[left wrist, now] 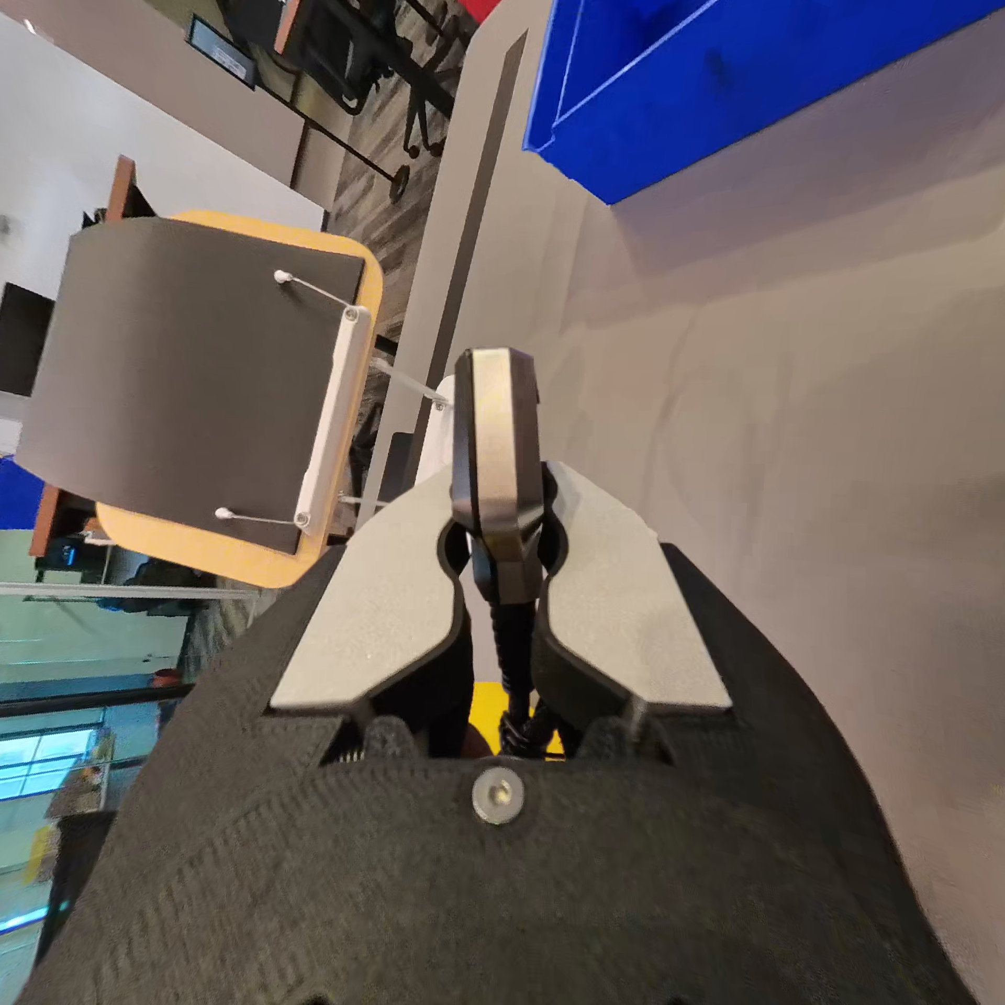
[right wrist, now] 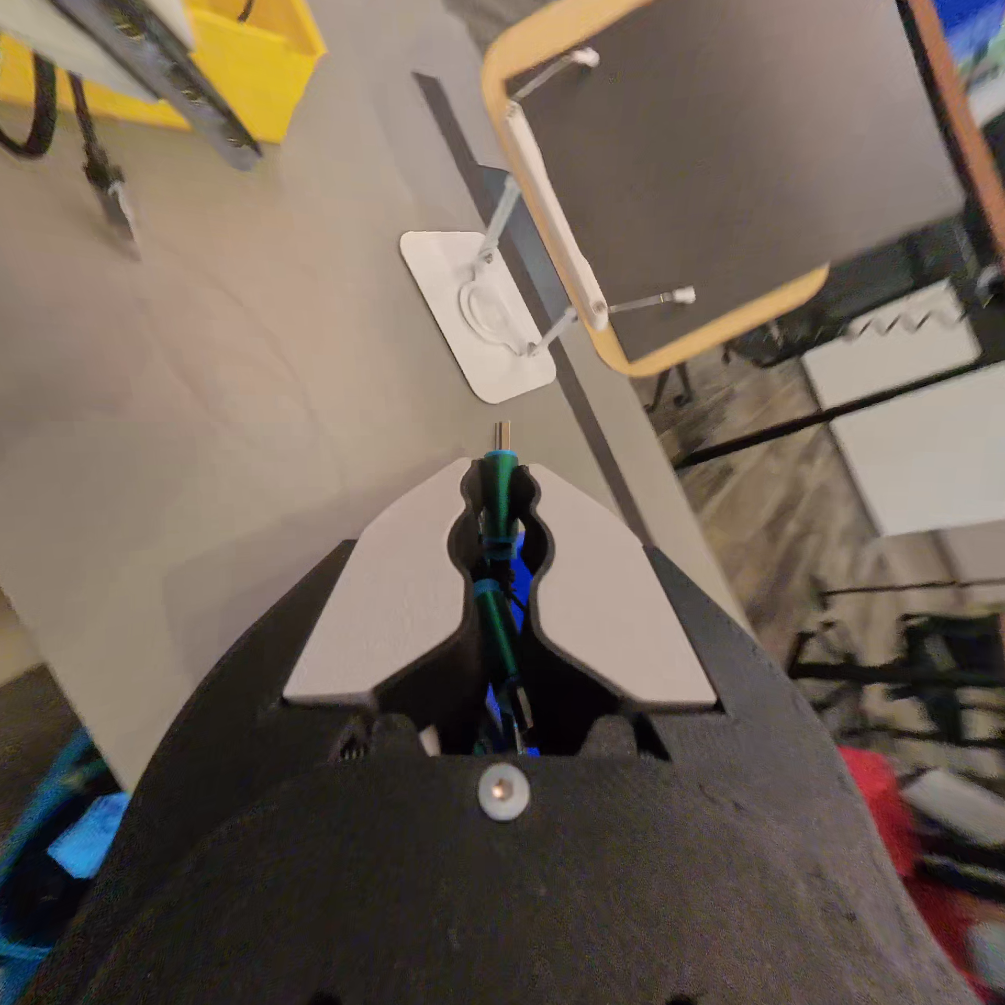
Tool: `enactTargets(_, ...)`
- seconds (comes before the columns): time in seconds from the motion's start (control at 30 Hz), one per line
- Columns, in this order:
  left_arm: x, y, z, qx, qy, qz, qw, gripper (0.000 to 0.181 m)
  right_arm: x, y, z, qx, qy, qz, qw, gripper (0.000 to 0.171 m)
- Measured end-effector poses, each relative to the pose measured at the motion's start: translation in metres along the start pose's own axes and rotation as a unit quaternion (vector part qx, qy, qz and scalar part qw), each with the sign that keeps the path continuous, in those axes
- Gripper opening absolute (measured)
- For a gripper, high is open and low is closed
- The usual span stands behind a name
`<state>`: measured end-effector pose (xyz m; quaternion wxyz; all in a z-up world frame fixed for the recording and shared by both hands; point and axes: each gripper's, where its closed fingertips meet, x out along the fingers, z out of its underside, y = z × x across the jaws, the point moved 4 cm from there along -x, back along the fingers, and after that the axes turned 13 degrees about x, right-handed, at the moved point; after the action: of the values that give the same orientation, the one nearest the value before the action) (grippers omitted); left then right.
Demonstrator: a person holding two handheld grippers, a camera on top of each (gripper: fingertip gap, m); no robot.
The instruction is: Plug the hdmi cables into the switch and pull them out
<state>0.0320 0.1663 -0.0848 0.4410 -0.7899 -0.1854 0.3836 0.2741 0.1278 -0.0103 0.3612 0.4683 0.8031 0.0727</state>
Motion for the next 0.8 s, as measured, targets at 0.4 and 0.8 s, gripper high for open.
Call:
enactTargets(0.4, 0.003, -0.005, 0.009, 0.006, -0.011, -0.002, 1.000, 0.022, 0.008, 0.048, 0.152, 0.420, -0.020, -0.109, 0.901, 0.011)
enactTargets(0.8, 0.007, -0.003, 0.009, 0.012, -0.010, -0.002, 1.000, 0.022, 0.032, 0.059, 0.256, 0.401, -0.237, 0.035, 0.884, 0.022)
